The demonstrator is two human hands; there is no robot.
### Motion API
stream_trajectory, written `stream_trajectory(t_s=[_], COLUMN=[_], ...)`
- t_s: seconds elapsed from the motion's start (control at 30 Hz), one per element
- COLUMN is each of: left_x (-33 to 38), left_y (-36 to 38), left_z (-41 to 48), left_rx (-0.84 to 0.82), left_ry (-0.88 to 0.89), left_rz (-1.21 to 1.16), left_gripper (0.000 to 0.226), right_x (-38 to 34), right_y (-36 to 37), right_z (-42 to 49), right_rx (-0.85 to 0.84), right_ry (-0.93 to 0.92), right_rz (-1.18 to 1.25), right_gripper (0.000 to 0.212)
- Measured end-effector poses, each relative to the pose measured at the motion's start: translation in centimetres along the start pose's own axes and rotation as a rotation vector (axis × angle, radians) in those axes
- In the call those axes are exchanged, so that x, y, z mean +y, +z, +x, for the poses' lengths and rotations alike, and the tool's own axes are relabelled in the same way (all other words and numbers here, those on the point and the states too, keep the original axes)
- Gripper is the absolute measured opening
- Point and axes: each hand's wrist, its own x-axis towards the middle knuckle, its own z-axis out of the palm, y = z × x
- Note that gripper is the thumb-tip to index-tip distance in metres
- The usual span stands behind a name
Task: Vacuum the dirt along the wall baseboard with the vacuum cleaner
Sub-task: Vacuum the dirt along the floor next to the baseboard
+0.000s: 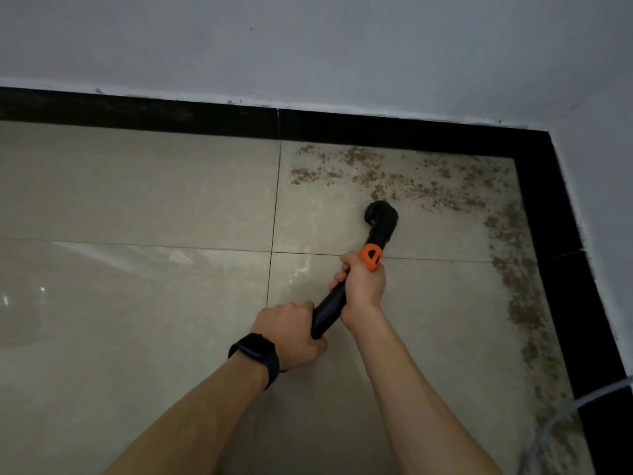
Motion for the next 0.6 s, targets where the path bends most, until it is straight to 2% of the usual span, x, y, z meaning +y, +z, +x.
stream_trajectory(t_s=[0.6], left_x=[-4.9], left_y=[0.1], left_z=[-1.1], left_rx=[0.013], left_ry=[-0.078], left_rz=[-0.167], left_gripper=[0.031], right_x=[2.2], right_y=[5.6], right_z=[-1.3], right_rx=[-0.170], right_ry=[0.012], right_rz=[-0.133], right_gripper=[0.023])
